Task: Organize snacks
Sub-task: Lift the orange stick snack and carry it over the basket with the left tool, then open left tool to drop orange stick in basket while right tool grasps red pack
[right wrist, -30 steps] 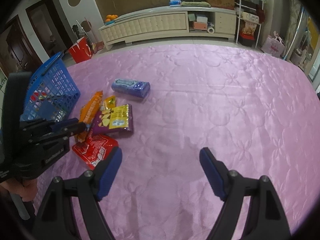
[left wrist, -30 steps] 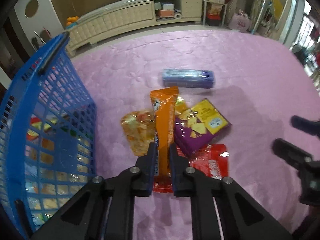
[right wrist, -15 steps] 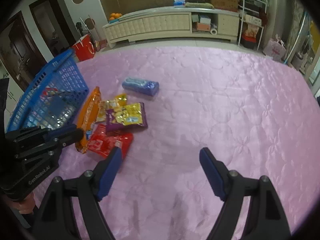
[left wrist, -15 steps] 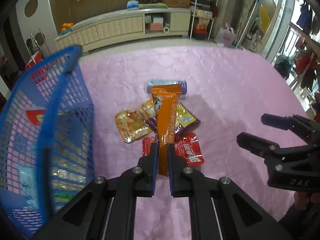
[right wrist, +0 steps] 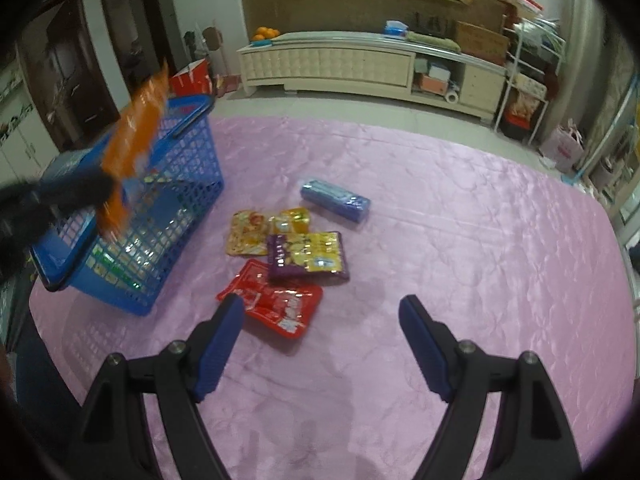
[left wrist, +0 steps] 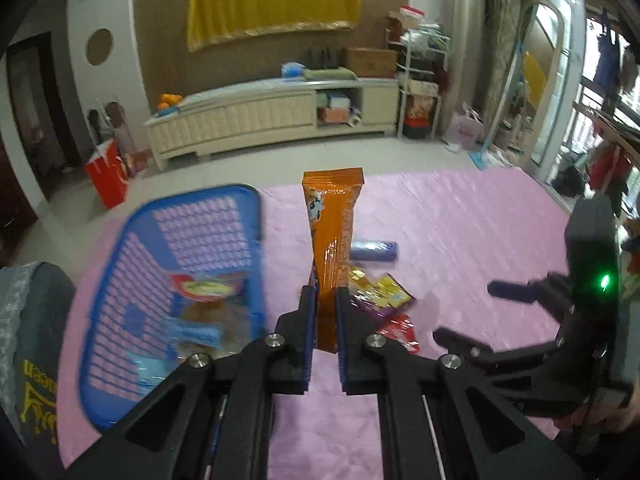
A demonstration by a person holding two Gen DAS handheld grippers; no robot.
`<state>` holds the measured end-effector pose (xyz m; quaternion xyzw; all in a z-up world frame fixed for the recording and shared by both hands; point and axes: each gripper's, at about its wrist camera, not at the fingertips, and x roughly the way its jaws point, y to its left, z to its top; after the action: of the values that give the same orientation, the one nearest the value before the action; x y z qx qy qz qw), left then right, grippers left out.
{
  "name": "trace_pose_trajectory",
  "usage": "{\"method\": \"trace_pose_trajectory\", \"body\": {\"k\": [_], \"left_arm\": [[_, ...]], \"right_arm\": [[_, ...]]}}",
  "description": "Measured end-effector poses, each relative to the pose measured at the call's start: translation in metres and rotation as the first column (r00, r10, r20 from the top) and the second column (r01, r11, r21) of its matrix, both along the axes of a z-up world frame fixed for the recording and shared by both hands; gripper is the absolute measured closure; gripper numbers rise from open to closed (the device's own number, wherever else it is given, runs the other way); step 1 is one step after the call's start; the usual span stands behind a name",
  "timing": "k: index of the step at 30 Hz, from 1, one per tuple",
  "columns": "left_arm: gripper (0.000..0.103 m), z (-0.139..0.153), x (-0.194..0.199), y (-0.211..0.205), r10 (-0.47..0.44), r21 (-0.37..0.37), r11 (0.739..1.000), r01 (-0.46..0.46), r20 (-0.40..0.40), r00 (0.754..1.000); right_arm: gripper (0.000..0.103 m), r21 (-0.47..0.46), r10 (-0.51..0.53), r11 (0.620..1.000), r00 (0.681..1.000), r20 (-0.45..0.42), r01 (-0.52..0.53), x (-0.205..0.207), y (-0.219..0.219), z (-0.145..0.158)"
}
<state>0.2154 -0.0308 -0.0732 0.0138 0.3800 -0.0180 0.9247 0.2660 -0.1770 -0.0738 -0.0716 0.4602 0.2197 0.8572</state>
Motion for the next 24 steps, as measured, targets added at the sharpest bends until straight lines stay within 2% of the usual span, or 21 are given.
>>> {"method": "trace_pose_trajectory", "body": {"k": [4,8,12,16,20,24], "left_arm": [[0.095,0.008,-0.001,0.027,0.071,0.003,0.997,-0.071,0.016,0.997],[0.095,0.009,0.002,0.056,0.166,0.000,0.986,-0.166,0.000,0.986],[0.095,0.003,0.005,0.077,0.222,-0.008,0.975,-0.222,-0.021,0.975],[0.095,-0.012,0.012,0.086,0.235,-0.035,0.971,-0.238,-0.077,0.969],[0.095,-0.022,0.015,0.086,0.233,-0.032,0.971,-0.237,-0.106,0.967],[0.094,-0.026,0.016,0.084,0.218,-0.026,0.974,-0.223,-0.123,0.968]], "right_arm": [[0.020,-0.023,0.034,0.999,0.999,-0.025,-0.034,-0.001,0.018,-0.010],[0.020,-0.111,0.088,0.990,0.996,-0.021,-0.090,-0.007,0.037,-0.026],[0.020,-0.176,0.105,0.978,0.994,-0.023,-0.108,-0.010,0.049,-0.043],[0.020,-0.279,0.126,0.952,0.992,-0.021,-0.127,-0.009,0.057,-0.062],[0.020,-0.291,0.125,0.948,0.992,-0.028,-0.128,-0.003,0.057,-0.074],[0.025,-0.300,0.152,0.942,0.988,-0.021,-0.151,0.003,0.064,-0.080]]}}
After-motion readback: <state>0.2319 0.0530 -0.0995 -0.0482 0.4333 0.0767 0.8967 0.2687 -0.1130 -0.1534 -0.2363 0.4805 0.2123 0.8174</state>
